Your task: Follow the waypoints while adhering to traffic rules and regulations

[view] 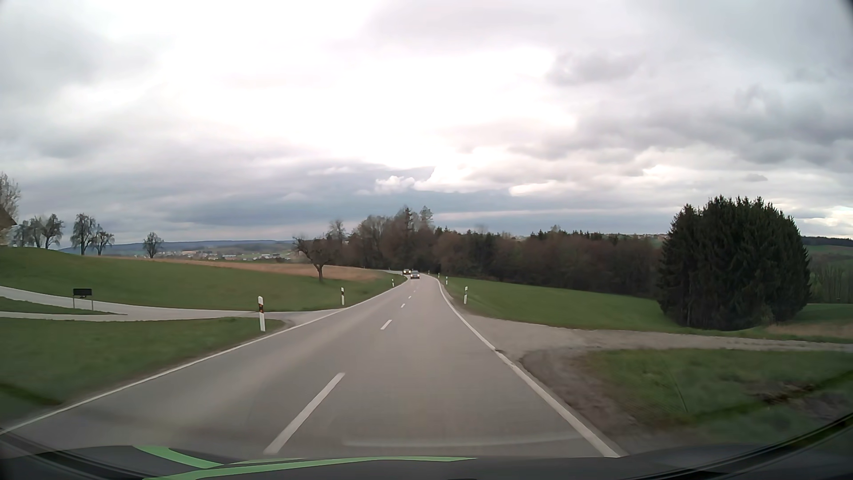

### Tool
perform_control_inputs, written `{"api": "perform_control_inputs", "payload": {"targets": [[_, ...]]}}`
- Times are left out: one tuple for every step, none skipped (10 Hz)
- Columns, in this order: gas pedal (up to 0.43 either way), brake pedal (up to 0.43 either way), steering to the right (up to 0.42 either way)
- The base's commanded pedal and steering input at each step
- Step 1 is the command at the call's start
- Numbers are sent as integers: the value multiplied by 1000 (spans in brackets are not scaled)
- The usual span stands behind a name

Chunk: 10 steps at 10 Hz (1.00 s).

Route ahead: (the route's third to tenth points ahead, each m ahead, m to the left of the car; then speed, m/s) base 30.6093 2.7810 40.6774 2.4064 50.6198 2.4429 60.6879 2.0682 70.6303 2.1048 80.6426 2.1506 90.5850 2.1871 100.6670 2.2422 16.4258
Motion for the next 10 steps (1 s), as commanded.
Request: {"api": "perform_control_inputs", "payload": {"targets": [[0,18,2],[0,37,2],[0,43,2],[0,43,2],[0,43,2],[0,43,2],[0,43,2],[0,30,2],[0,6,3],[0,0,3]]}}
